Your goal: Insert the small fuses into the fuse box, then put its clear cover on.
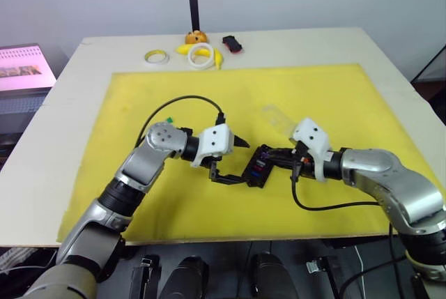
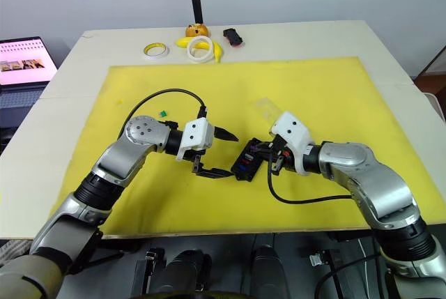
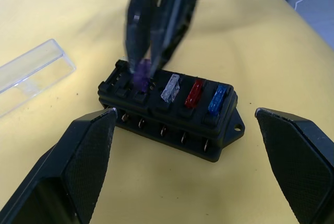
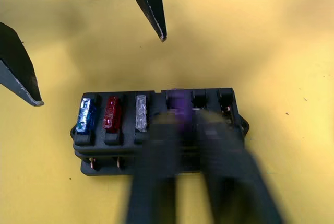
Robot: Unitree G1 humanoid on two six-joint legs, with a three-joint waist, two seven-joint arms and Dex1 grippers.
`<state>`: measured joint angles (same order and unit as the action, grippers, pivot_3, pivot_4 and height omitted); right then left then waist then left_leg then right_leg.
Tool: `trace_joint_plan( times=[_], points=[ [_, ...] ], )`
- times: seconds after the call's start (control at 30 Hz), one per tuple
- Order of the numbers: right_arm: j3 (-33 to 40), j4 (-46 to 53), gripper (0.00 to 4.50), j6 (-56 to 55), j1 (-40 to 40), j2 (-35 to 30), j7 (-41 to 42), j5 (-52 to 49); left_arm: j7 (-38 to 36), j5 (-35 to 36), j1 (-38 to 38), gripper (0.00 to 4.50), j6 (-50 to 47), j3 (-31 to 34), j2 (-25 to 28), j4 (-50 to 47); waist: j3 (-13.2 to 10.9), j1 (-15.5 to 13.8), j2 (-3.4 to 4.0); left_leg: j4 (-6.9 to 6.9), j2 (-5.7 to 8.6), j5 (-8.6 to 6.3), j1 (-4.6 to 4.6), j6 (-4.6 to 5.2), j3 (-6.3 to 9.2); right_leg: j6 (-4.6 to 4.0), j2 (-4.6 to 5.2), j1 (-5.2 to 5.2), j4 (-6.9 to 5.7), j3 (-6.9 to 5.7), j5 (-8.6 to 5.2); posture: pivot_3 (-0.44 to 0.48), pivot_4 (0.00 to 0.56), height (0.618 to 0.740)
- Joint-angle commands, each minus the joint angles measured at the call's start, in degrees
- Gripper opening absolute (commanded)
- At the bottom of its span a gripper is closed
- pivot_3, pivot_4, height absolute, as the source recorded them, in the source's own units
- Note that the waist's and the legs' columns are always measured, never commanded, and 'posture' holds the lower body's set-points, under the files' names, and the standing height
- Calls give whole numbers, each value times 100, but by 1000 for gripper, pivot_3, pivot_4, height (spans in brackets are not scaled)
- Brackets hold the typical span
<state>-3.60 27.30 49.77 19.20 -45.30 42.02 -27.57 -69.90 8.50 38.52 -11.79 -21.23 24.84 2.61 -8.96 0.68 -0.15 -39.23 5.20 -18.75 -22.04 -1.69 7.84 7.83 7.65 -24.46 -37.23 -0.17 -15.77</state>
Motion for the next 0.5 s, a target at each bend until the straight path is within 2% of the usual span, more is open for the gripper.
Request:
trace_joint_plan(
  times=[0.03,0.5],
  points=[
    [124,221,30,0,106,16,16,-90,-10,-5,18,4500,138,70,66,-100,0,-1,0,0,0,0,0,0,0,0,0,0,0,0,0,0,150,740],
    [96,194,30,204,318,-135,2,-97,2,-24,53,4500,197,55,37,-21,0,-3,0,0,0,0,0,0,0,0,0,0,0,0,0,0,150,740]
  ],
)
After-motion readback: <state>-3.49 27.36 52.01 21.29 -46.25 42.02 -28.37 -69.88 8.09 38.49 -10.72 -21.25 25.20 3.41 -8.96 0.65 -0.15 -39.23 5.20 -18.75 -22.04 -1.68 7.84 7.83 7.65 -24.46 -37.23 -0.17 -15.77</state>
